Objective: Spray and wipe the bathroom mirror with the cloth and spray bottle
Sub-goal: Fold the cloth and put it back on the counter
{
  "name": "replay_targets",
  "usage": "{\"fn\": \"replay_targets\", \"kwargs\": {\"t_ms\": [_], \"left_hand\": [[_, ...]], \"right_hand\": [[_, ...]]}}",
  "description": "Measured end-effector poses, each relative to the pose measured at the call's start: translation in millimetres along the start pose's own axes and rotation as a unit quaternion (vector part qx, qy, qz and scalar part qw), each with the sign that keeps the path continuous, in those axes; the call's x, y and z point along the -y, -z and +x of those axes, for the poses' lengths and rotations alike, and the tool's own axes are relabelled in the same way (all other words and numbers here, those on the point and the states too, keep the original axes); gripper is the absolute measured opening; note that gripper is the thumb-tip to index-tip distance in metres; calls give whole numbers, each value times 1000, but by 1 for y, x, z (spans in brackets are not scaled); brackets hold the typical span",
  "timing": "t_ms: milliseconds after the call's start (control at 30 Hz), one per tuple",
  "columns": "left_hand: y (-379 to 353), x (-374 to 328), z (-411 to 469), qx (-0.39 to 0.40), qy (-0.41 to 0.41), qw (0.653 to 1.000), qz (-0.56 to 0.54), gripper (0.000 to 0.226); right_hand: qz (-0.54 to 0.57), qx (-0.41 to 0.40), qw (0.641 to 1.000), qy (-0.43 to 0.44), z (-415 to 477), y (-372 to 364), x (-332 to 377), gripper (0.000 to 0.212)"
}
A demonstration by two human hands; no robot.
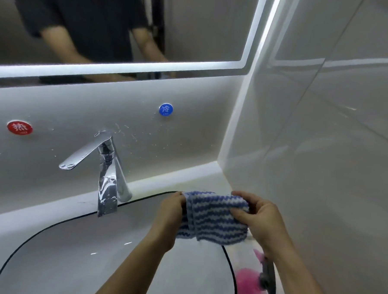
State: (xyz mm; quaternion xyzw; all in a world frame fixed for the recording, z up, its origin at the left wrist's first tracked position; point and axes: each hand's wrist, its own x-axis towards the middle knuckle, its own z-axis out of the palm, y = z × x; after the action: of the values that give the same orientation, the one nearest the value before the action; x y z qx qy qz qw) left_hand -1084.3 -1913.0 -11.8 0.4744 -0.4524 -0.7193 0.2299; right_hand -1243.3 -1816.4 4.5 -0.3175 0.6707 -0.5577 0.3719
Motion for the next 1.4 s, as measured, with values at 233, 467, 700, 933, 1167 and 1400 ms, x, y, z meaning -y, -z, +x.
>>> {"fn": "replay_targets", "kwargs": {"t_ms": [233,467,700,933,1167,1400], "left_hand": [[-52,0,53,-15,-84,991,101,20],[-63,-27,141,-82,26,996,23,34],[-58,-13,166,-143,43,969,197,62],[-54,11,122,-88,-49,962,254,19],[-37,25,58,-62,-98,971,207,16],[-34,47,26,-8,-100,968,230,17]], "right_hand": [[-120,-30,992,-31,89,8,-30,14],[-152,-93,983,-34,192,9,-41,26],[-188,-110,973,-75,202,12,-77,32],[-166,-17,973,-159,106,55,-107,28],[-234,70,943,-227,-38,115,-135,57],[-243,81,947,-196,-106,77,-154,80]]}}
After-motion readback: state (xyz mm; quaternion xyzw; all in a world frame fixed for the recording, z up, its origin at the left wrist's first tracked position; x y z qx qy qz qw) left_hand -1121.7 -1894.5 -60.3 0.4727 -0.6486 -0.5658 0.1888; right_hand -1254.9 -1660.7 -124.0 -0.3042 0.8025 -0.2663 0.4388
